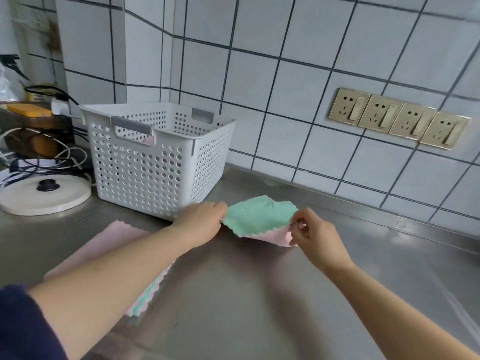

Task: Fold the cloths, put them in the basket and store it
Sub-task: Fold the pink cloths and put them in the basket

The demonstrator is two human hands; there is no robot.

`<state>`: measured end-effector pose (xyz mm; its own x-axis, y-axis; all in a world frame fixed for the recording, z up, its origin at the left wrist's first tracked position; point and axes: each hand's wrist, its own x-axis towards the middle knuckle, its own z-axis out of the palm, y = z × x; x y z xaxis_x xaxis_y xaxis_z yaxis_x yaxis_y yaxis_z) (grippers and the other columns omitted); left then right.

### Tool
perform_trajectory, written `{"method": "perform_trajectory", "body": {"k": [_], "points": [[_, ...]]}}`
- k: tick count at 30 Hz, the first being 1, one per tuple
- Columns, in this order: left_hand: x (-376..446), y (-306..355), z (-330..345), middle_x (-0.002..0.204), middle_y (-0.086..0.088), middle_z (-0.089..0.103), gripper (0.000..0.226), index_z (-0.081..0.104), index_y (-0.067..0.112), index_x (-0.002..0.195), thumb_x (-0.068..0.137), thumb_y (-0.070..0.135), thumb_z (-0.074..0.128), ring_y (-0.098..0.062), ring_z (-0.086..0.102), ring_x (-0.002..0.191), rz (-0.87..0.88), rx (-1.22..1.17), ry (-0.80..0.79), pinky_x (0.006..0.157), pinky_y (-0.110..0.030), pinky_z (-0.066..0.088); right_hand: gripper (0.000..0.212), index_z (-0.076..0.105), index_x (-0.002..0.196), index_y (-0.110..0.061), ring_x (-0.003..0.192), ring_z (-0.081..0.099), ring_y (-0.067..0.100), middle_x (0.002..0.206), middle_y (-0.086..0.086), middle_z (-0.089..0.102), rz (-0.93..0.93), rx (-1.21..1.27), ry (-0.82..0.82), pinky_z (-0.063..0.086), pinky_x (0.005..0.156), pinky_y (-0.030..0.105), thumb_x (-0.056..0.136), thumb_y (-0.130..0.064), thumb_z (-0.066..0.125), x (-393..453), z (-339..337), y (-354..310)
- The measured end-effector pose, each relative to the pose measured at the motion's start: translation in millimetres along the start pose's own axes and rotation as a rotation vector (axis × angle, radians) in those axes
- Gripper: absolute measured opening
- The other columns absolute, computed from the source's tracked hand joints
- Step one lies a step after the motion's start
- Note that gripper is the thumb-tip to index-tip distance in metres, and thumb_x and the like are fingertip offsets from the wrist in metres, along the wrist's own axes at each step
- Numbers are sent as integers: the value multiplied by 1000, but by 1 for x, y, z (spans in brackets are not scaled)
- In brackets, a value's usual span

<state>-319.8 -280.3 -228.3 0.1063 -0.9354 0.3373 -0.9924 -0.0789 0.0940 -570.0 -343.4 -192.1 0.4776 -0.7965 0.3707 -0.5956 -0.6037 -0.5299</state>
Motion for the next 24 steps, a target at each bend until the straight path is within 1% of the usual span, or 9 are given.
{"method": "perform_trajectory", "body": {"k": [4,6,9,13,15,17,18,21,24], "points": [[-6,5,-21,109,-7,61,21,52,12,111,92,13,44,-31,58,93,38,-84,175,77,-40,45,21,49,78,-32,69,66,12,73,-5,69,107,75,129,54,69,36,90,-15,53,-20,-44,14],[-8,9,-35,110,-6,61,22,55,11,113,94,14,44,-29,59,95,60,-73,215,78,-39,45,21,51,80,-31,67,67,10,70,-5,70,135,99,180,54,68,35,89,-12,54,-31,-61,16],[-12,20,-59,102,-2,59,24,60,13,102,98,27,41,-23,58,93,95,-37,232,79,-35,44,20,54,79,-31,73,68,14,70,-7,70,147,79,263,54,69,35,87,-13,56,-45,-84,13],[-20,36,-96,86,6,54,28,50,18,87,97,41,38,-18,56,81,114,-42,249,68,-32,42,26,57,74,-36,71,66,11,82,-4,66,102,-5,286,54,69,36,86,-12,59,-61,-114,6],[-25,42,-113,69,10,48,26,45,21,82,96,44,42,-18,50,68,115,-69,307,59,-30,34,19,57,78,-29,63,63,0,79,-1,68,105,2,319,52,61,27,87,-13,59,-66,-131,1],[-30,46,-129,58,13,43,25,51,20,82,93,43,49,-15,46,60,136,-104,364,52,-27,29,10,56,82,-21,57,60,-6,74,-1,68,108,4,357,40,48,16,88,-14,58,-68,-146,-5],[-31,48,-136,56,16,43,24,56,20,83,92,42,52,-12,45,57,157,-123,380,51,-22,28,8,56,83,-21,55,60,-5,73,-2,67,104,0,381,38,46,17,88,-16,59,-70,-155,-8],[-32,52,-158,68,19,54,16,63,20,89,90,35,58,-2,50,64,239,-226,357,58,-17,34,7,57,83,-21,49,58,-3,70,-5,64,97,-24,441,40,47,24,89,-21,60,-73,-178,-15],[-31,57,-176,89,11,64,12,68,16,97,91,18,58,-4,57,78,290,-309,306,71,-21,40,10,58,87,-13,45,55,-4,69,2,63,71,0,509,37,44,12,91,-23,59,-73,-194,-21]]}}
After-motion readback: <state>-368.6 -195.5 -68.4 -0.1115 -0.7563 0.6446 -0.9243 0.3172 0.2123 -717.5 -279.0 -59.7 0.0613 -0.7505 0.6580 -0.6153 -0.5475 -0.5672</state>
